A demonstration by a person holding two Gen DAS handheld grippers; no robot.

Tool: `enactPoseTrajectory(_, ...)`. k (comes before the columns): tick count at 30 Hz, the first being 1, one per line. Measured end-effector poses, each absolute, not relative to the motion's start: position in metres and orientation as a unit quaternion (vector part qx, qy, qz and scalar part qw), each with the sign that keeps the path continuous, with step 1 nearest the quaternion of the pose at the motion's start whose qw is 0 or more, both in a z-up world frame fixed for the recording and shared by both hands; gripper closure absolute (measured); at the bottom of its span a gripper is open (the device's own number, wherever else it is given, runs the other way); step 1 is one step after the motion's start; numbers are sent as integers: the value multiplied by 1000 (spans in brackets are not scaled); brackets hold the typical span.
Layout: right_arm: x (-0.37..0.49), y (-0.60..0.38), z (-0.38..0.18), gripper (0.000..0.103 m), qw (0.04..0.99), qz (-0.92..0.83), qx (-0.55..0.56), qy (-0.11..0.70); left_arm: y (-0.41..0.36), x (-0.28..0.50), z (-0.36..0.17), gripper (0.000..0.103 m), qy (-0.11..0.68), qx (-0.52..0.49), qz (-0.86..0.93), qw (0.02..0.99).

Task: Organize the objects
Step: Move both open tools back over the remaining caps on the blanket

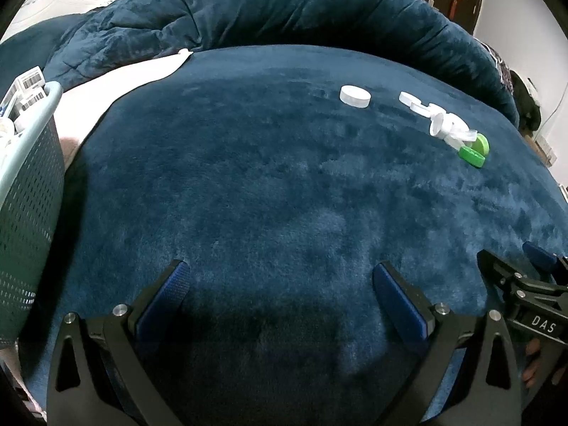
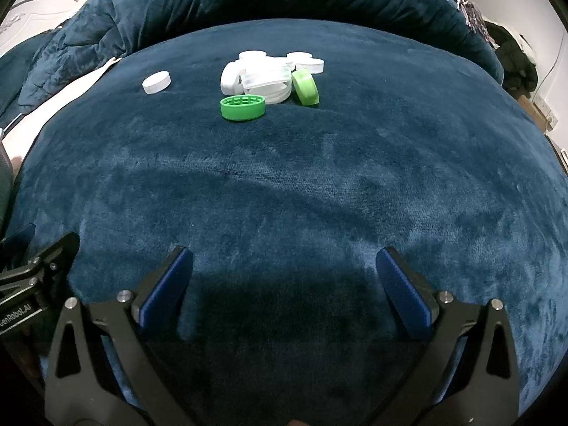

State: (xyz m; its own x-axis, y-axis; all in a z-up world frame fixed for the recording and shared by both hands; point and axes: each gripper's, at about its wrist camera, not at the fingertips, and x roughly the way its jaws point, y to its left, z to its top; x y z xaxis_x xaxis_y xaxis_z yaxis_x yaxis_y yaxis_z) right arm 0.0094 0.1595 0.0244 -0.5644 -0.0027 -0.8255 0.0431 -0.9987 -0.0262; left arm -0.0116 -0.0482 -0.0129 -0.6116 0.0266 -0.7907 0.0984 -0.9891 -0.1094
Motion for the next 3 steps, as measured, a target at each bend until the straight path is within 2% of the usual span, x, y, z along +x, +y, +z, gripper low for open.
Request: enactPoseTrajectory(3, 10, 159, 24, 0, 13, -885, 465, 22, -48, -11, -13, 0, 68, 439, -896, 22)
